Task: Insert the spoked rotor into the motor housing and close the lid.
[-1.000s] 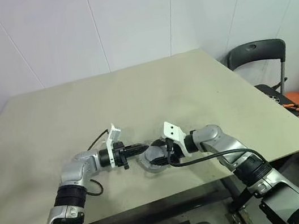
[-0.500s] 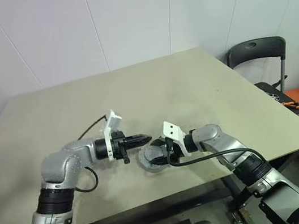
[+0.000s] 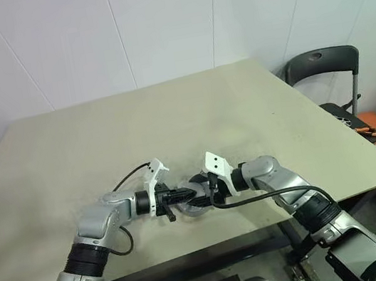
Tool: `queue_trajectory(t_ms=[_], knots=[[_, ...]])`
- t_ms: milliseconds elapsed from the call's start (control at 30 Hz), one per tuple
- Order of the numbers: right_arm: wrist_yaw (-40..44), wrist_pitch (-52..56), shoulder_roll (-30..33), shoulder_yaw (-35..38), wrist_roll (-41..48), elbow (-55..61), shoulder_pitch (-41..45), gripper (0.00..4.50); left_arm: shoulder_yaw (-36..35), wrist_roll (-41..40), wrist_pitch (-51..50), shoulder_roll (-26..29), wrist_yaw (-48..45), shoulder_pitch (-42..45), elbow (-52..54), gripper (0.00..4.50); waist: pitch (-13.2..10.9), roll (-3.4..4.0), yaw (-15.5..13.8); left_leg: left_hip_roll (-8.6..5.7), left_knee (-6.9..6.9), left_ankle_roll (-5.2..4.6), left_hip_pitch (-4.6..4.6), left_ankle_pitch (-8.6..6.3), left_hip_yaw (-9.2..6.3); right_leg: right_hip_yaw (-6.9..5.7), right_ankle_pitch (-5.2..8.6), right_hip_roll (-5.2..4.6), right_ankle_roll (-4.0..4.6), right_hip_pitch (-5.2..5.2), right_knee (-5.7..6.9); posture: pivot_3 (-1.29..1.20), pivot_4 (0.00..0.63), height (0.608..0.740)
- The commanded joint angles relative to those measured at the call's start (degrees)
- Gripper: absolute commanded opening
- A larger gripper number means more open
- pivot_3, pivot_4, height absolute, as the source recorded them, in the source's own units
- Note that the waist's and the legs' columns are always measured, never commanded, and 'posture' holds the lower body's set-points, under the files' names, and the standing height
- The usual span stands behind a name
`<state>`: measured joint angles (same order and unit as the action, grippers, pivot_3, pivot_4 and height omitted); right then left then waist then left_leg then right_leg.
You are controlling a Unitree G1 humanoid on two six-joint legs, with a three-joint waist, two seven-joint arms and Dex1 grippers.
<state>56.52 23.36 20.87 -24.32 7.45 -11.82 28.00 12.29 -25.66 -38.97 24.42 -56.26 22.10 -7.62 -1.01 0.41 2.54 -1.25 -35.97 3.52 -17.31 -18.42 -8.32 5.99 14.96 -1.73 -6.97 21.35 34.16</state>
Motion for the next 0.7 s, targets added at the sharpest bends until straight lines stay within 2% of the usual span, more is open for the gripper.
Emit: queue_trajectory(t_ms=[33, 233, 433, 700], knots=[[-1.34, 4.44, 2.16, -5.03, -6.00, -7.70, -4.58, 3.19, 1.58, 4.04, 3.32, -0.22, 0.35, -0.88, -6.14, 0.01, 0.11, 0.06, -0.02, 0.00, 0.00, 0.00, 0.01, 0.00, 0.00, 0.00, 0.00, 0.00, 0.00, 0.00, 0.01, 0.00, 0.000, 0.740], [-1.19, 4.73, 2.32, -4.99, -5.76, -7.47, -4.49, 3.19, 1.98, 5.84, 9.85, -1.41, -1.69, -1.15, -12.62, 0.01, 0.40, 0.26, -0.07, 0.00, 0.00, 0.00, 0.02, 0.00, 0.00, -0.01, 0.01, 0.00, 0.01, -0.01, 0.00, 0.00, 0.000, 0.740], [-0.95, 4.97, 2.33, -5.16, -5.68, -7.42, -4.55, 3.19, 1.89, 6.00, 11.52, -1.66, -2.99, -0.54, -14.88, 0.01, 0.50, 0.24, -0.07, 0.00, 0.01, 0.00, 0.01, 0.00, 0.00, -0.01, 0.01, -0.01, 0.01, -0.02, -0.02, 0.00, 0.000, 0.740], [-1.20, 5.04, 1.92, -5.24, -5.66, -7.49, -4.46, 3.19, 2.99, 7.43, 15.09, -0.53, -9.26, -0.06, -20.31, 0.01, 0.57, 0.26, -0.03, 0.00, 0.06, 0.01, 0.02, -0.01, -0.01, -0.01, 0.01, -0.01, 0.01, -0.02, -0.04, 0.00, 0.000, 0.740]])
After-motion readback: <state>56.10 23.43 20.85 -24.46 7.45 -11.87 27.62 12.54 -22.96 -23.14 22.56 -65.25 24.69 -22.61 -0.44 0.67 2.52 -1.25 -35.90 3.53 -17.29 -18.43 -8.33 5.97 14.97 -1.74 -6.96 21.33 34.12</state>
